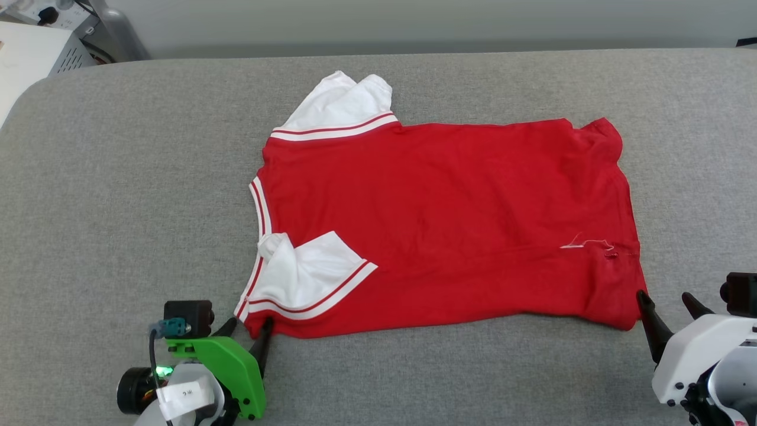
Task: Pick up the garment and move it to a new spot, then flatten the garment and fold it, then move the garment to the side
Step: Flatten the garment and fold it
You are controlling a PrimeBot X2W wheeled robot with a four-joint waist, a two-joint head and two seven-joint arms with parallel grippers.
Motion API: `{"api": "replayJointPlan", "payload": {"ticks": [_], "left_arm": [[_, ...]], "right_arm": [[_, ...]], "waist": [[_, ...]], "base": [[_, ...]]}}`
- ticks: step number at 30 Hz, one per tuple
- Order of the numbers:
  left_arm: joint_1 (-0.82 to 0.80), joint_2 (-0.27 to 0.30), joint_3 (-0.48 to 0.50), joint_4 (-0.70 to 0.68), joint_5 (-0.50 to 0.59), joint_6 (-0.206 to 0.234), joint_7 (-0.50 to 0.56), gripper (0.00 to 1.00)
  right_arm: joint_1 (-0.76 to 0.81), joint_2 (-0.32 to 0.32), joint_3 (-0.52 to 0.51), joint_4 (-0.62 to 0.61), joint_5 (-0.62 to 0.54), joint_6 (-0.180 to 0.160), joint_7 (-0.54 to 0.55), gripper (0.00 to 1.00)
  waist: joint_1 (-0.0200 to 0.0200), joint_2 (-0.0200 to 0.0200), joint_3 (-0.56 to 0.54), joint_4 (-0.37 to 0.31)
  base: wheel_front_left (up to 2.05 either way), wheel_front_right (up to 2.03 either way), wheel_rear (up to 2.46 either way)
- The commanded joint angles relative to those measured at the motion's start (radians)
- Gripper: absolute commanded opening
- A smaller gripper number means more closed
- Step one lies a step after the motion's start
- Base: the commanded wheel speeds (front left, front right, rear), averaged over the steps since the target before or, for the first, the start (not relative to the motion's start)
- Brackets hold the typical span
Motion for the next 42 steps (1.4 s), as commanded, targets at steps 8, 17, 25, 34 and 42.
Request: {"api": "replayJointPlan", "payload": {"ticks": [8, 17, 25, 34, 42], "left_arm": [[-0.006, -0.006, -0.042, 0.022, -0.019, -0.039, 0.059, 0.00], [0.038, -0.004, -0.030, -0.189, -0.059, -0.068, 0.020, 0.00], [0.066, 0.038, -0.023, -0.354, -0.074, -0.058, 0.067, 0.00], [0.079, 0.054, -0.024, -0.408, -0.081, -0.045, 0.094, 0.00], [0.100, 0.093, -0.022, -0.364, -0.088, -0.037, 0.129, 0.00]], "right_arm": [[-0.010, -0.028, 0.013, 0.008, -0.039, -0.001, -0.003, 1.00], [-0.042, -0.065, 0.021, 0.130, -0.067, -0.001, 0.003, 1.00], [-0.080, -0.041, -0.043, 0.234, -0.065, -0.001, 0.079, 1.00], [-0.103, -0.008, -0.066, 0.306, 0.004, -0.001, 0.153, 1.00], [-0.106, -0.065, -0.066, 0.319, 0.030, -0.001, 0.138, 0.00]], "waist": [[0.0000, -0.0001, 0.003, 0.028], [0.0000, -0.0001, -0.010, 0.085], [0.0000, -0.0001, 0.008, 0.112], [0.0000, -0.0001, 0.032, 0.113], [0.0000, -0.0001, -0.009, 0.101]], "base": [[0.00, 0.00, 0.00], [0.00, 0.00, 0.00], [0.00, 0.00, 0.00], [0.00, 0.00, 0.00], [0.00, 0.00, 0.00]]}}
